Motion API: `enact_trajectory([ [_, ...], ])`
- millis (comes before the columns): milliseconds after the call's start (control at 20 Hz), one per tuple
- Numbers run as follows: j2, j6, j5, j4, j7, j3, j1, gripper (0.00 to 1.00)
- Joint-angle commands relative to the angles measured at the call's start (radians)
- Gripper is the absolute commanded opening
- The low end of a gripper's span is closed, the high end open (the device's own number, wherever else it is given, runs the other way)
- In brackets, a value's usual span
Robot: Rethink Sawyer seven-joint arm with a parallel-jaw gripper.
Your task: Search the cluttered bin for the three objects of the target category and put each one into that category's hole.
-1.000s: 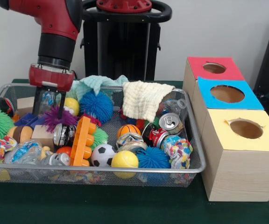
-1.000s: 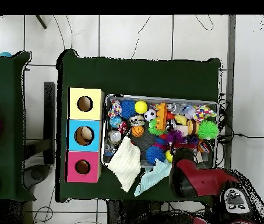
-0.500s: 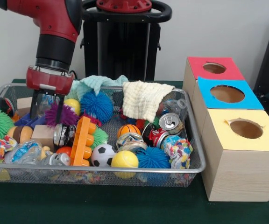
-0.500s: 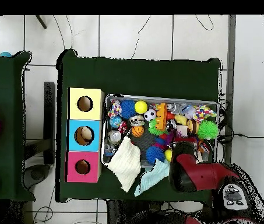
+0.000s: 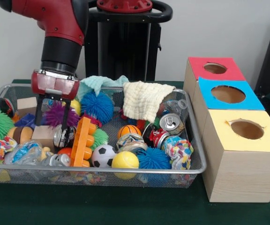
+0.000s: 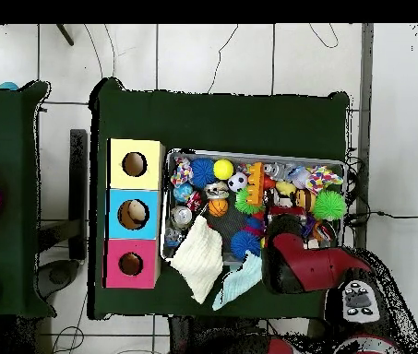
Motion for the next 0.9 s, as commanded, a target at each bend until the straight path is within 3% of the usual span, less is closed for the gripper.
enact_trajectory([
  [50,0.109,-0.038,0.123,-0.143,0.029,0.008,0.069,1.00],
  [750,0.160,-0.018,0.152,-0.232,0.039,-0.020,0.093,1.00],
  [900,0.212,0.010,0.166,-0.262,0.027,-0.039,0.107,1.00],
])
